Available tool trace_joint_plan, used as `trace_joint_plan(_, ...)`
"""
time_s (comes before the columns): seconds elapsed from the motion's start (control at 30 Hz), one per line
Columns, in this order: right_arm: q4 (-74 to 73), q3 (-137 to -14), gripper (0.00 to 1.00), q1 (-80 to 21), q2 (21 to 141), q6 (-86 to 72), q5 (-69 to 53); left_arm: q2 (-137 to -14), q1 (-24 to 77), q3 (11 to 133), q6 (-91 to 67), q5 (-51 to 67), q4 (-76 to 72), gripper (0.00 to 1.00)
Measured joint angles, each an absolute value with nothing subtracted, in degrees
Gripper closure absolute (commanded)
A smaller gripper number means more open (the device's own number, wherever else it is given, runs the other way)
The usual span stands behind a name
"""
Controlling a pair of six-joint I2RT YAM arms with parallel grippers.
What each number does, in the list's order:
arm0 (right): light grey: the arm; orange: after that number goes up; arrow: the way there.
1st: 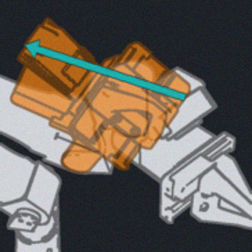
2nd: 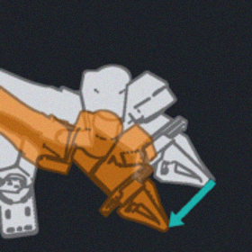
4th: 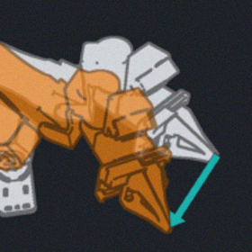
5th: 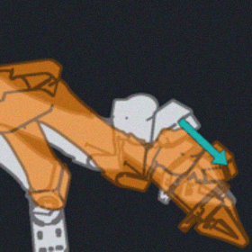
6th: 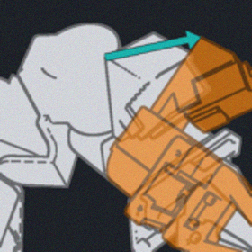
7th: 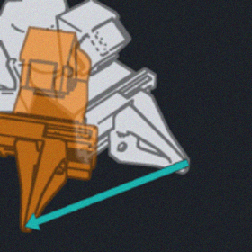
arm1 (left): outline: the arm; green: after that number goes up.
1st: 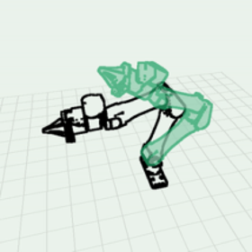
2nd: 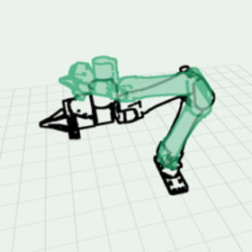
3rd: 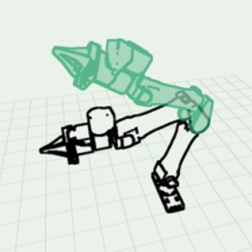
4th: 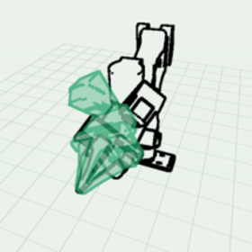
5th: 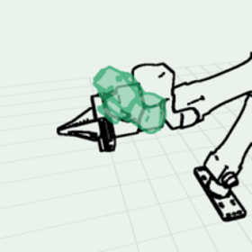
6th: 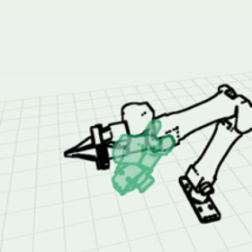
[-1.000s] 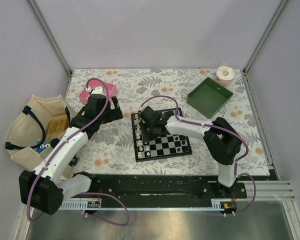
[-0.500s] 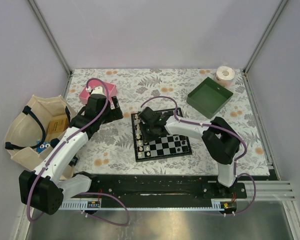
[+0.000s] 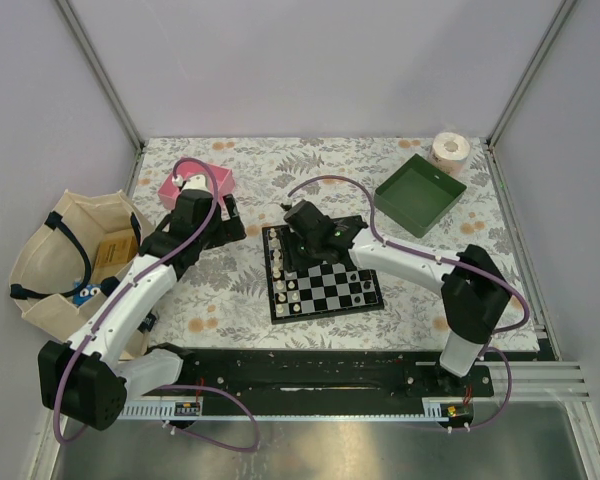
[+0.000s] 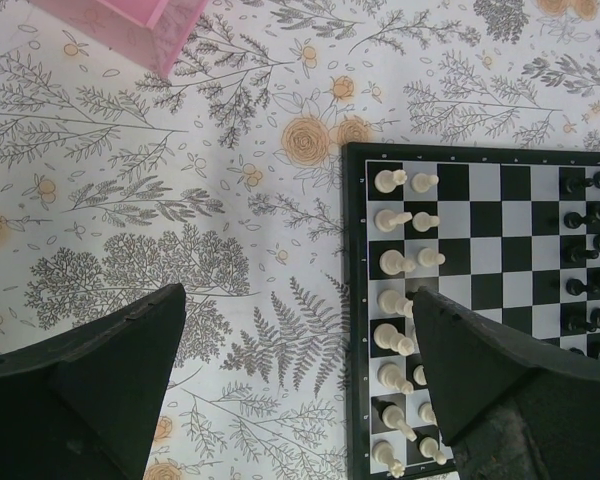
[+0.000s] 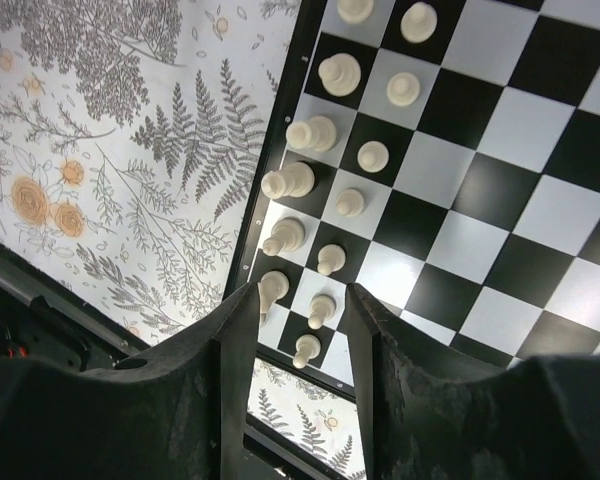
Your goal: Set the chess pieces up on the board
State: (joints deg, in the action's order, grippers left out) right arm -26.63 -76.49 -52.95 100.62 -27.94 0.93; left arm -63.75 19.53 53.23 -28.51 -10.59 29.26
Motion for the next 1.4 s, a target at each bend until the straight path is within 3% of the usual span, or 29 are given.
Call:
trace_joint_plan(0.9, -29.26, -80.16, 0.51, -51.90, 106.02, -27.11, 4.99, -60.66, 19.55, 51.37, -29.04, -12.80, 29.67, 0.01)
trace_joint_plan(0.93, -29.41, -80.16, 0.48, -51.81, 105.95, -26.89, 5.08, -60.60, 19.55, 51.13, -29.12, -12.88, 29.47, 0.01)
trace_joint_plan(1.0, -29.63, -80.05, 0.30, -51.64, 105.41, -26.61, 5.39, -60.51, 19.55, 50.96, -29.50, -13.17, 29.50, 0.01)
trace_joint_plan(1.1, -29.61, -78.59, 0.17, -50.59, 102.45, -26.11, 6.33, -60.27, 19.57, 50.96, -29.98, -14.44, 29.34, 0.01)
trace_joint_plan(1.27, -29.54, -73.12, 0.01, -44.03, 90.83, -25.06, 8.47, -58.61, 19.59, 50.30, -31.29, -16.73, 28.97, 0.01)
trace_joint_plan(1.4, -28.91, -67.02, 0.01, -32.99, 79.57, -24.56, 11.62, -56.95, 19.59, 49.01, -32.47, -18.00, 28.56, 0.01)
